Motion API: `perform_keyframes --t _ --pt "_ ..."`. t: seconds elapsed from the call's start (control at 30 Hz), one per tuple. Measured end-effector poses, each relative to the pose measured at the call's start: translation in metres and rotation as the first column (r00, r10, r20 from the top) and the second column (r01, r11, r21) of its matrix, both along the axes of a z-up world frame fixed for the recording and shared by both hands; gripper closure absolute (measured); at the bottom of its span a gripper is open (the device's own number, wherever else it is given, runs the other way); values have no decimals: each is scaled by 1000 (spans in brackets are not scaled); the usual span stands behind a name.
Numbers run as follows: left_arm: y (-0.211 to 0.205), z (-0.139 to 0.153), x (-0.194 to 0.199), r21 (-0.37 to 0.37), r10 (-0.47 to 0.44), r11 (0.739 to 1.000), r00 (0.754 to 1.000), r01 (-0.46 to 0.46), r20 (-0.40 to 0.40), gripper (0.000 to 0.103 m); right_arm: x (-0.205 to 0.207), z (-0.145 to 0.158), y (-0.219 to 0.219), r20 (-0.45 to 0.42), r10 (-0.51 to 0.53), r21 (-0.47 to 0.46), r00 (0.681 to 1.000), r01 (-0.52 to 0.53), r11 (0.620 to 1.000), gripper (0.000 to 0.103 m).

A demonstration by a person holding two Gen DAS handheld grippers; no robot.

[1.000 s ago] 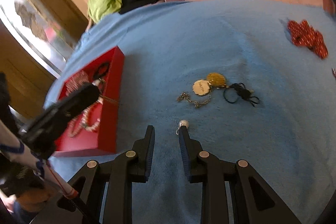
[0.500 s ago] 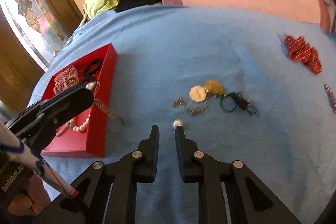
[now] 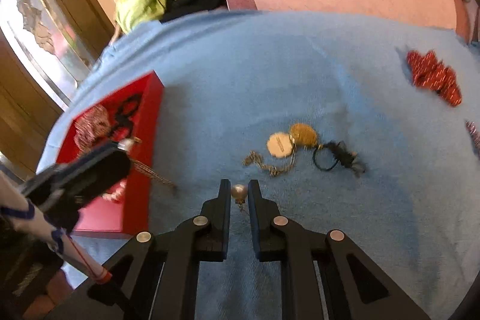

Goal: Organize jewelry
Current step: 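Carry the pendant and earring with both tools over the red tray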

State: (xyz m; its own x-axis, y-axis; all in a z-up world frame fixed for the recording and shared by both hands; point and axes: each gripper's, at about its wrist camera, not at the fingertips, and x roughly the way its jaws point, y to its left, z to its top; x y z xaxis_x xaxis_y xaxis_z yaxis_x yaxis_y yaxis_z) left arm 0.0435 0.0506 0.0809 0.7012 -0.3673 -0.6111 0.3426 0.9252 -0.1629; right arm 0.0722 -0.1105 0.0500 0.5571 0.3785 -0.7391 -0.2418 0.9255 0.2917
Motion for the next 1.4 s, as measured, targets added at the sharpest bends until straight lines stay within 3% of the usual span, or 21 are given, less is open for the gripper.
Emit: perform_keyframes --t 0.17,0.4,1.07,1.4 --pt "-2 5 -5 2 -6 1000 1000 6 14 89 -9 25 -15 70 -28 67 997 24 997 91" --pt "-6 10 -10 30 -5 1000 1000 4 31 89 -16 37 -24 99 -46 102 994 36 994 91" --pt "5 17 -22 40 14 999 999 -16 52 89 -29 48 -7 133 -19 99 991 5 995 91" --pt "38 26 -32 13 67 998 996 -68 67 89 -34 55 23 140 21 84 990 -33 996 91"
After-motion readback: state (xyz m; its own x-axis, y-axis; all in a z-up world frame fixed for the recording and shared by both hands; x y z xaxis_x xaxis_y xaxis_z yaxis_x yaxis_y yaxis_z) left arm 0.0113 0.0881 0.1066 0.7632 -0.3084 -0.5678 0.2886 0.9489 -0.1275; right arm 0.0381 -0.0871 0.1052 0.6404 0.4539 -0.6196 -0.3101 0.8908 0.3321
